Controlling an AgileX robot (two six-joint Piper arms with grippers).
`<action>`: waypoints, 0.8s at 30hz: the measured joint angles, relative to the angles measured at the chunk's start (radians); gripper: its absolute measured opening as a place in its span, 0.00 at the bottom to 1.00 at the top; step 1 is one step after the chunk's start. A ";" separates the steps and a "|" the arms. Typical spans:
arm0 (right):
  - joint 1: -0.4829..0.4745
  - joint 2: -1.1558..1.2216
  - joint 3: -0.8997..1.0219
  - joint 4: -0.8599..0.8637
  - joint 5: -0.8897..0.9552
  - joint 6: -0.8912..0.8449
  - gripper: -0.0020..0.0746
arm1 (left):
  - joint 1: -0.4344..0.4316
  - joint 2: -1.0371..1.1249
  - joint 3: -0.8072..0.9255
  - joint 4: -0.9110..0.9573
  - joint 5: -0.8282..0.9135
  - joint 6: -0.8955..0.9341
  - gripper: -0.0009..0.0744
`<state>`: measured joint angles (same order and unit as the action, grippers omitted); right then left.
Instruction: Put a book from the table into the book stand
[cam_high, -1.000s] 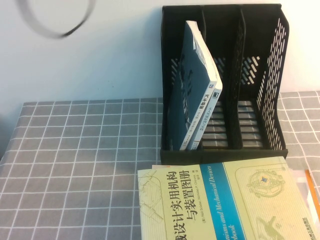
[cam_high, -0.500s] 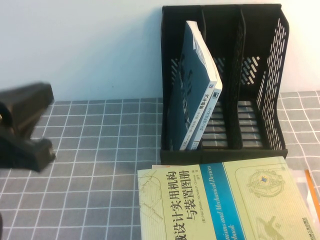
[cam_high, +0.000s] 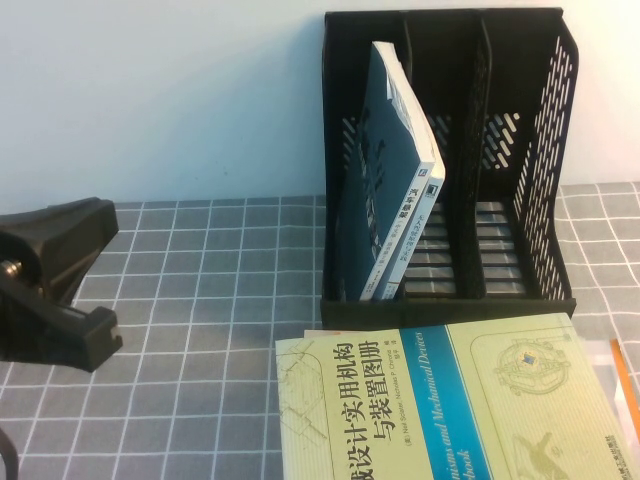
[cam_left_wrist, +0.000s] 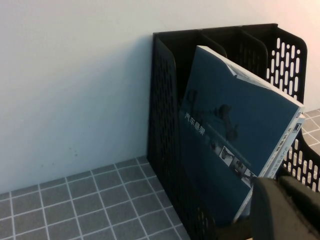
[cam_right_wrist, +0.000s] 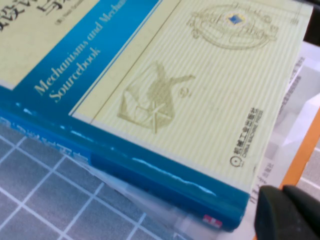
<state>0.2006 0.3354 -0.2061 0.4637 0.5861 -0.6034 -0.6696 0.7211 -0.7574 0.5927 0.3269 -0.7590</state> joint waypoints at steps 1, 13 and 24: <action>0.000 0.000 0.002 0.000 0.001 0.000 0.02 | 0.000 0.000 0.000 0.000 0.000 0.000 0.01; 0.000 0.000 0.006 0.006 0.001 0.000 0.02 | 0.007 -0.031 0.014 0.002 0.000 0.000 0.01; 0.000 0.000 0.006 0.008 0.001 0.000 0.02 | 0.360 -0.563 0.390 0.027 -0.002 -0.011 0.01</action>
<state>0.2006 0.3354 -0.2005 0.4716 0.5874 -0.6034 -0.3096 0.1582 -0.3677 0.6195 0.3248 -0.7700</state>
